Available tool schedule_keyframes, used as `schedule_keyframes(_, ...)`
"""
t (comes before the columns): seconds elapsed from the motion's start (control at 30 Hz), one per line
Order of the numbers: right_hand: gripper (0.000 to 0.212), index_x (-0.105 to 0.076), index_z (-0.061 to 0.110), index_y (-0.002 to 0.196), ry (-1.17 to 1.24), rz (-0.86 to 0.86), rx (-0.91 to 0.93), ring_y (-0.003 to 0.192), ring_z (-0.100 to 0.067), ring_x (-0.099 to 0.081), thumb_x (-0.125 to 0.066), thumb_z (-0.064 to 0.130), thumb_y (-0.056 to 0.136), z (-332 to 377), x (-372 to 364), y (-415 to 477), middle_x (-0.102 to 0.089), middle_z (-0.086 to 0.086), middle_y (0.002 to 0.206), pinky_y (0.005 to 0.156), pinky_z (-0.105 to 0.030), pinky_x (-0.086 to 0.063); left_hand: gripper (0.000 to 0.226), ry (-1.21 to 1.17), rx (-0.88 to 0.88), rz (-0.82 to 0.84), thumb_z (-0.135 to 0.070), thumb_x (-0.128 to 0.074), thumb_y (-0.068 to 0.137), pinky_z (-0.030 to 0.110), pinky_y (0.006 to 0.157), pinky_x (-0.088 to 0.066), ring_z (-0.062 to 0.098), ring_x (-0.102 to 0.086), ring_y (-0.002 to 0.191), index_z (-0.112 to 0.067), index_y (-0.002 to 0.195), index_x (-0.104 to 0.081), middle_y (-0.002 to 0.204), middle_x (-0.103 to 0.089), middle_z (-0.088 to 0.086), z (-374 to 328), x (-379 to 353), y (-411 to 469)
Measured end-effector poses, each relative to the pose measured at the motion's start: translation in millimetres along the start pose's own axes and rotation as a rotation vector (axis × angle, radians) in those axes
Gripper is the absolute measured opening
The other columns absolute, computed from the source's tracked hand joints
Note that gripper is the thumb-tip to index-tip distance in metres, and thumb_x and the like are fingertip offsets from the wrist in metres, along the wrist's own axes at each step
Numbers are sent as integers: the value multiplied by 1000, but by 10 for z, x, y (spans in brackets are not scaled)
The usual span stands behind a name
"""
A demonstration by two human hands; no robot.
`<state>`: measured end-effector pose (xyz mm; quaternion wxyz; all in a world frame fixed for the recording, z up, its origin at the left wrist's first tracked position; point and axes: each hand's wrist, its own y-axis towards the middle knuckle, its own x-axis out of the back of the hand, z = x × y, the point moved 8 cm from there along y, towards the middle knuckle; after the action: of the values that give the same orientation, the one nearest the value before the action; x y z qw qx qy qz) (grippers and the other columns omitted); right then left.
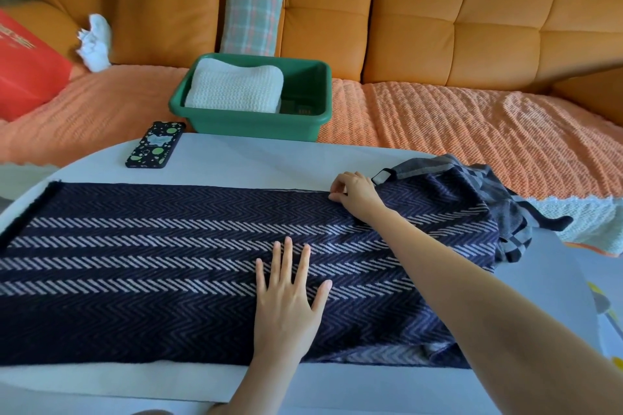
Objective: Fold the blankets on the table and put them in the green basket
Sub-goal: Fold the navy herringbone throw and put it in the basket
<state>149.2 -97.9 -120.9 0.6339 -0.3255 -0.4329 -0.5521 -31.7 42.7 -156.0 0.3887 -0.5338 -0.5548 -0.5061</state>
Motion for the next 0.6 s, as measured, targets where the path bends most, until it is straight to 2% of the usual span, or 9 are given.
schedule_keyframes(0.17,9,-62,16,96,-63,29,-4,105,-23,-41,-59,22,90,25,-19,46,-60,-2,102,86,-29,-27,69,-10,-1,-9,-63,-17,91,48,109,-12,26,-26,140,-22,142,-37,151,-29,9,0,9,0)
schedule_keyframes(0.3,12,-62,15,96,-136,-159,-19,103,-24,-42,-51,11,91,76,75,20,-62,-3,101,87,-30,-29,68,-35,2,-28,-64,-17,91,46,110,-10,25,-20,142,-24,144,-33,152,-25,8,10,27,1)
schedule_keyframes(0.37,14,-61,14,99,-176,-189,-47,104,-26,-43,-50,12,92,68,52,-10,-61,-4,102,89,-32,-31,68,-36,2,-28,-64,-17,91,46,111,-9,25,-20,142,-25,145,-31,153,-24,7,14,21,3)
schedule_keyframes(0.5,21,-58,15,112,-56,-100,-76,110,-25,-46,-55,23,92,21,1,-105,-60,-4,110,95,-34,-31,68,-32,3,-23,-65,-17,90,46,112,-7,24,-20,142,-26,145,-30,153,-22,6,23,-11,6)
schedule_keyframes(0.6,28,-58,15,117,30,-193,-33,107,-23,-46,-59,24,90,-4,292,-475,-61,-2,109,95,-35,-36,69,-35,-6,-31,-65,-16,90,46,111,-8,24,-20,142,-25,145,-30,153,-24,7,29,-17,4)
